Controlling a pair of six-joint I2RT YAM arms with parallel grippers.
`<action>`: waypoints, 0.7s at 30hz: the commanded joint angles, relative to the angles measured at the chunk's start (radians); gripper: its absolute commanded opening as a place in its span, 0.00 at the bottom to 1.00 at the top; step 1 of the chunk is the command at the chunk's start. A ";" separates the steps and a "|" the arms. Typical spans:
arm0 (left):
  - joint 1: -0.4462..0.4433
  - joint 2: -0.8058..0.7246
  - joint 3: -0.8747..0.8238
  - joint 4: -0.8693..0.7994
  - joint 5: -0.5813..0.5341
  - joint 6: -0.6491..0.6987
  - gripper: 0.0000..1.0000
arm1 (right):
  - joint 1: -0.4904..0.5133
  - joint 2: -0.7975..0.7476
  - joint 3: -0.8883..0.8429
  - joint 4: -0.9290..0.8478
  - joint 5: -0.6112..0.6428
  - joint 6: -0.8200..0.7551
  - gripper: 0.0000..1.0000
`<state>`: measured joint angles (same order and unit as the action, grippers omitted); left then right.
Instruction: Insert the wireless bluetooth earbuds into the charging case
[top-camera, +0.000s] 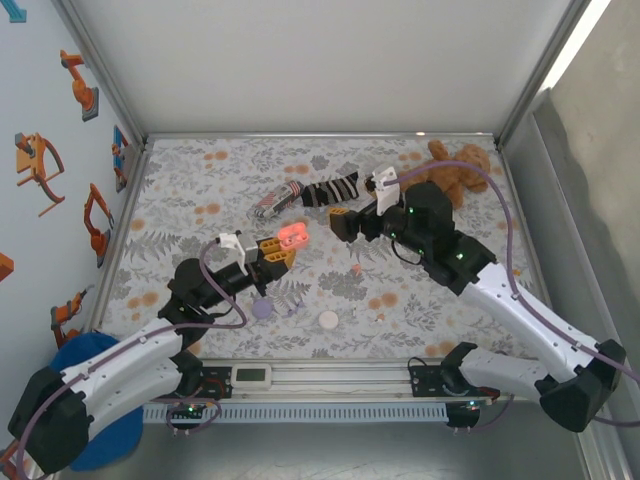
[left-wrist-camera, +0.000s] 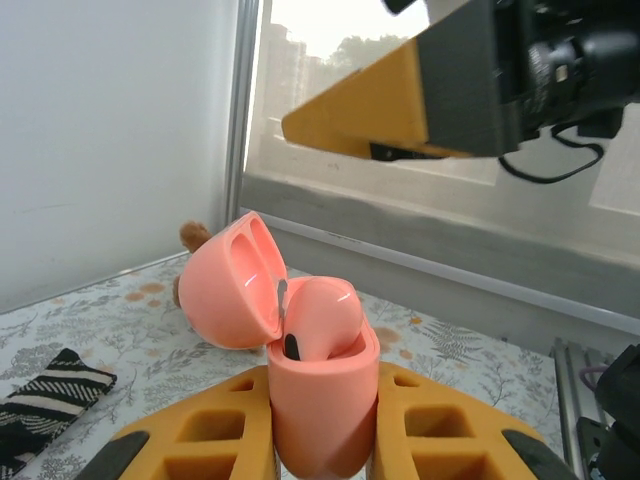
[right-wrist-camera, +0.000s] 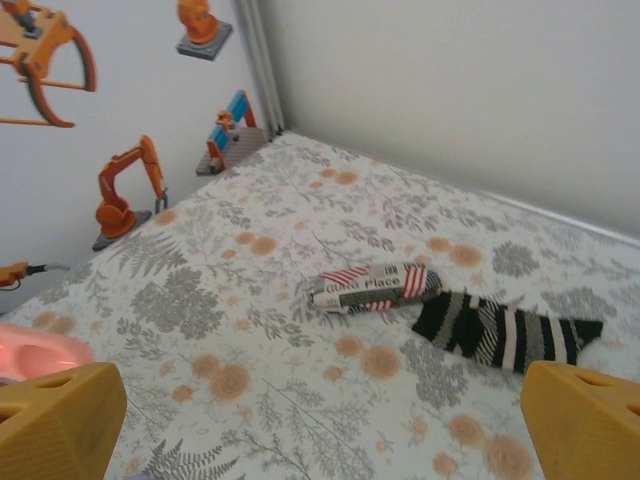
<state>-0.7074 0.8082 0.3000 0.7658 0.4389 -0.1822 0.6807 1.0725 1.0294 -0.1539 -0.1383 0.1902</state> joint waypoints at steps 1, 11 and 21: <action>-0.006 -0.039 -0.009 -0.027 -0.015 0.027 0.00 | -0.055 0.019 -0.044 -0.029 -0.088 0.124 0.99; -0.007 -0.112 -0.021 -0.082 -0.035 0.040 0.00 | -0.112 0.191 -0.120 -0.096 -0.068 0.143 0.91; -0.008 -0.125 -0.019 -0.095 -0.034 0.043 0.00 | -0.171 0.394 -0.109 -0.206 -0.151 0.218 0.73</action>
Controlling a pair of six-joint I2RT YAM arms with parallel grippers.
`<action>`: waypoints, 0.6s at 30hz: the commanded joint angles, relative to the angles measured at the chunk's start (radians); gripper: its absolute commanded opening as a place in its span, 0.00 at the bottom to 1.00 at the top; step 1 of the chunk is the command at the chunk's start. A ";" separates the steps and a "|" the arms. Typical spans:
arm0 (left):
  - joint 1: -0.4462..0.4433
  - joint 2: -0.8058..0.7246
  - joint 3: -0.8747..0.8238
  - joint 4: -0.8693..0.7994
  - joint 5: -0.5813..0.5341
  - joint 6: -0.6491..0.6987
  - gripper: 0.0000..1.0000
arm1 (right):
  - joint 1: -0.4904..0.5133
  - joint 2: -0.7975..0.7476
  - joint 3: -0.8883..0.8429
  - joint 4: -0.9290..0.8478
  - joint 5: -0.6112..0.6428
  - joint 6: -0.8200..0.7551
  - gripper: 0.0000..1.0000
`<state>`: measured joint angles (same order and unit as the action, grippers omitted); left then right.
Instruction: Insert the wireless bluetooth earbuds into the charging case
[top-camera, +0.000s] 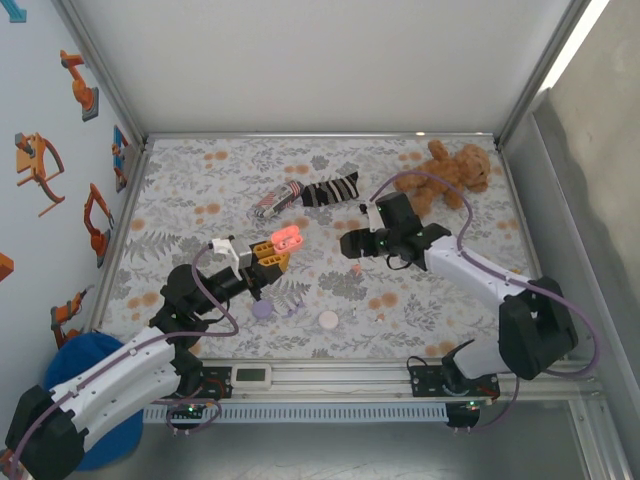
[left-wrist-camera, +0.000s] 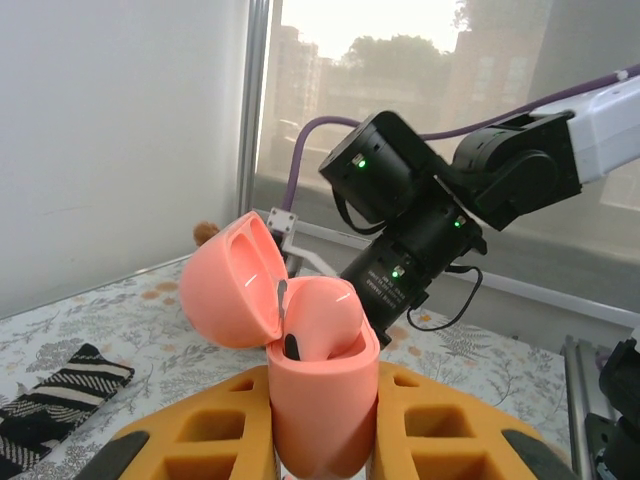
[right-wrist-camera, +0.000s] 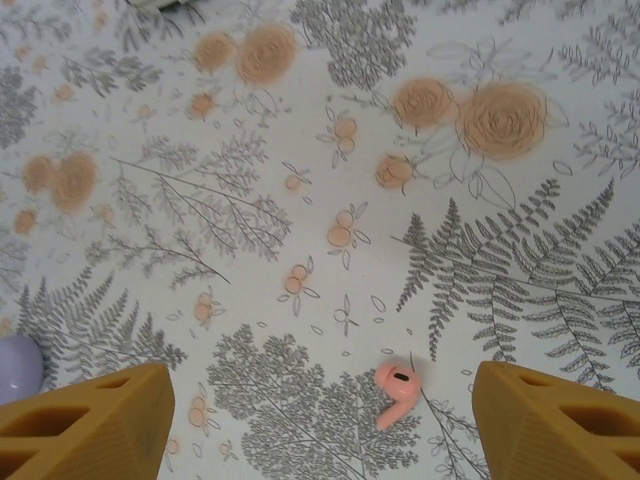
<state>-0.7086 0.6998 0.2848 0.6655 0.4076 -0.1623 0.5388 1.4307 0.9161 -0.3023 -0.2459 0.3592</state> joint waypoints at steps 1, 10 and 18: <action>-0.006 -0.016 -0.004 0.002 -0.003 0.023 0.00 | -0.039 0.059 0.011 -0.079 -0.049 0.058 0.70; -0.007 -0.022 -0.005 -0.013 -0.005 0.026 0.00 | -0.052 0.189 0.017 -0.083 -0.119 0.069 0.59; -0.007 -0.027 -0.006 -0.025 -0.009 0.027 0.00 | -0.051 0.241 0.028 -0.059 -0.108 0.071 0.54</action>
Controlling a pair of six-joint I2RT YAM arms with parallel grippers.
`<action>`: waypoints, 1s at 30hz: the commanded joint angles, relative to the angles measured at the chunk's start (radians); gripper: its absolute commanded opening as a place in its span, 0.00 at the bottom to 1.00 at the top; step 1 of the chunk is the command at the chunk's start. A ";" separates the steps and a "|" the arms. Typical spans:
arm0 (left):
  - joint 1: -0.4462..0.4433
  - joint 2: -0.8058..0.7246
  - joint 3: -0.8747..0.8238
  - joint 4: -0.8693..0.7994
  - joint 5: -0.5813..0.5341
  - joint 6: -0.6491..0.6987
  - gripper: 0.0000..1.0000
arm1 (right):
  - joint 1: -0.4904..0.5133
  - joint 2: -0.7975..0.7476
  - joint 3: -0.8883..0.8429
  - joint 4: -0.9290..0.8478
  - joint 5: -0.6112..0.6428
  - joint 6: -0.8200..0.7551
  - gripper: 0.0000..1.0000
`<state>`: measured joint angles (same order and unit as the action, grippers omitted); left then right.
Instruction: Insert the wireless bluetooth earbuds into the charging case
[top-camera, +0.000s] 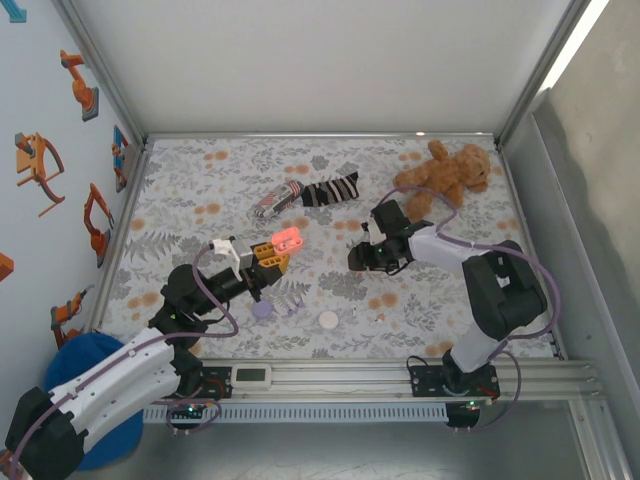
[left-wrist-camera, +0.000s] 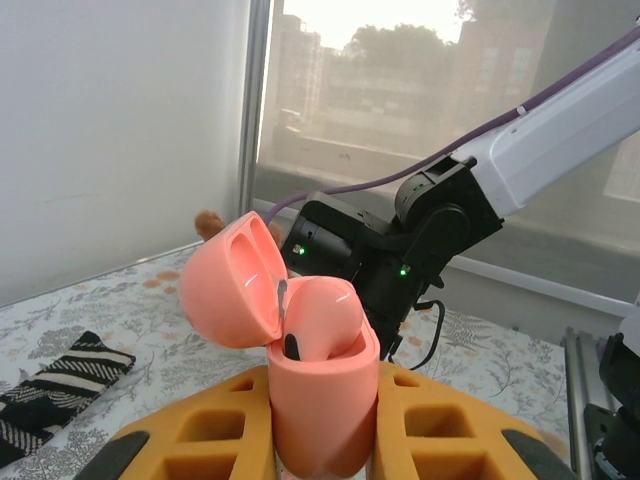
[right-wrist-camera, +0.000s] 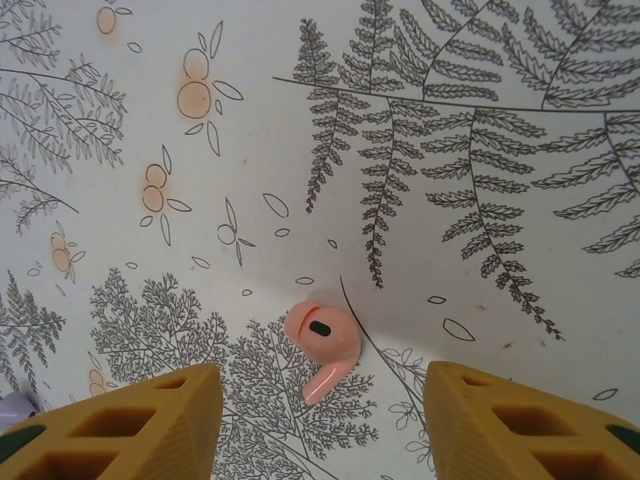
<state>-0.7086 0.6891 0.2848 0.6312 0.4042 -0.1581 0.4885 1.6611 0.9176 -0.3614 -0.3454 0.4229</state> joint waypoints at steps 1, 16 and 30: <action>-0.006 -0.015 -0.006 0.010 -0.005 0.023 0.00 | -0.001 0.016 0.030 0.002 -0.011 0.007 0.53; -0.006 -0.012 -0.006 0.005 -0.009 0.024 0.00 | 0.021 0.090 0.079 0.001 -0.013 0.000 0.41; -0.006 -0.021 -0.010 -0.006 -0.018 0.028 0.00 | 0.051 0.141 0.125 -0.048 0.021 -0.027 0.30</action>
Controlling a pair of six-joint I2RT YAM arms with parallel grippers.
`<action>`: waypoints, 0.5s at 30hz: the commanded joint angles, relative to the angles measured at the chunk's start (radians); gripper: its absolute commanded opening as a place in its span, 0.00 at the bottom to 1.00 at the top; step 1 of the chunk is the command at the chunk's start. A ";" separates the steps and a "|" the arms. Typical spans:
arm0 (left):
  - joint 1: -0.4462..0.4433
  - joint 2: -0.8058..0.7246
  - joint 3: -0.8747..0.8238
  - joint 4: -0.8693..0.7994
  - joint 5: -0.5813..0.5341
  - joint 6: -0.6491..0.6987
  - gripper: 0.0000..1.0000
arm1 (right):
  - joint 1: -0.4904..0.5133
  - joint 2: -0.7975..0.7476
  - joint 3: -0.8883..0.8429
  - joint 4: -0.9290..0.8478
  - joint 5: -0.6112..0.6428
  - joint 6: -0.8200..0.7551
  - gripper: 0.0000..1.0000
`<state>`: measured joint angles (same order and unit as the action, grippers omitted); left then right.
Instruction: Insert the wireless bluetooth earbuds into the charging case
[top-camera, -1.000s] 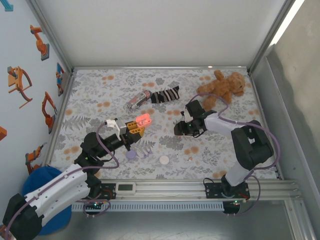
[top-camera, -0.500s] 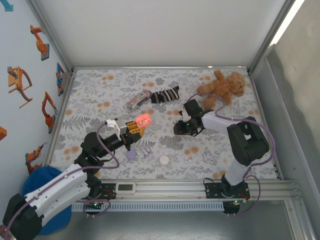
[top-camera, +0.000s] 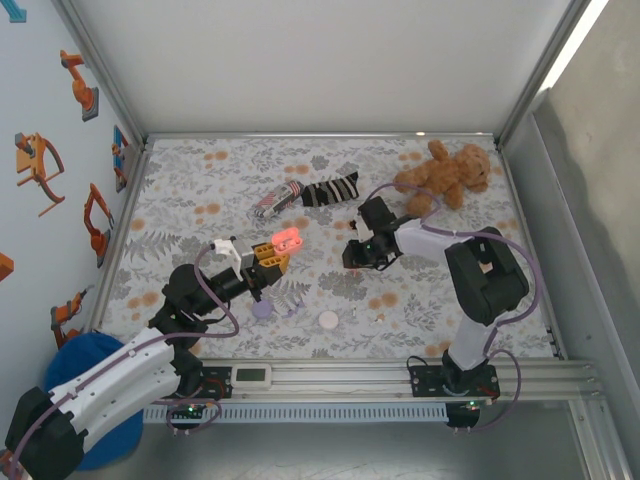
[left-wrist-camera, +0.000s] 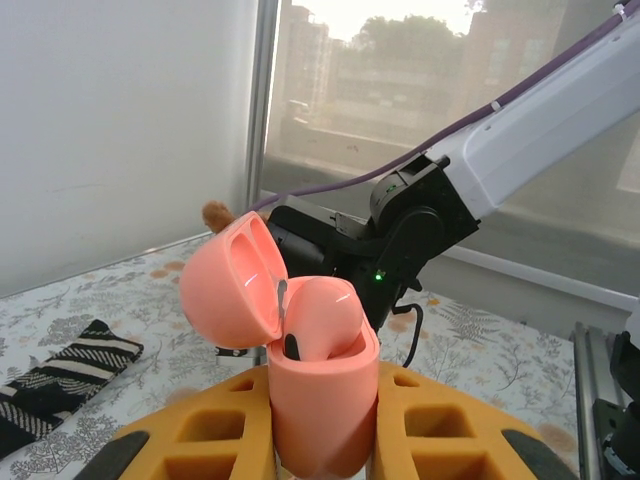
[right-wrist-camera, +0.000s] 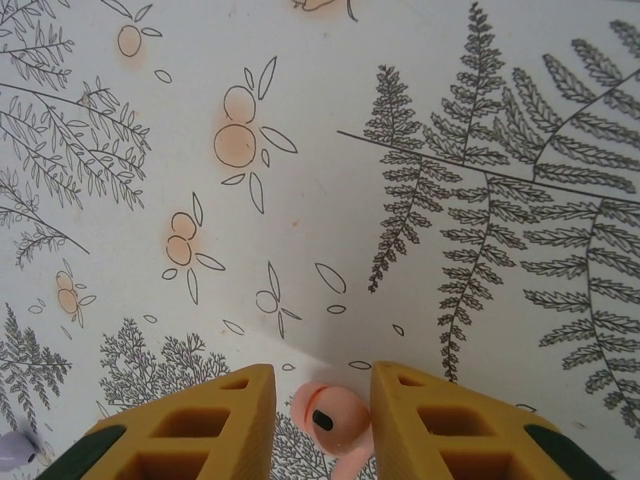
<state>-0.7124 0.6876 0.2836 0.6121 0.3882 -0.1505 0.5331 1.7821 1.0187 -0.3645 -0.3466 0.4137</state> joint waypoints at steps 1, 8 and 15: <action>-0.003 -0.022 -0.009 0.015 -0.001 0.020 0.00 | 0.008 0.020 0.025 -0.048 0.024 -0.019 0.30; -0.003 -0.030 -0.014 0.005 -0.004 0.022 0.00 | 0.015 0.023 0.032 -0.080 0.044 -0.034 0.28; -0.003 -0.034 -0.014 0.002 -0.006 0.022 0.00 | 0.021 0.037 0.034 -0.090 0.056 -0.041 0.25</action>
<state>-0.7132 0.6685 0.2760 0.6094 0.3843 -0.1463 0.5423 1.7935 1.0313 -0.4084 -0.3176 0.3885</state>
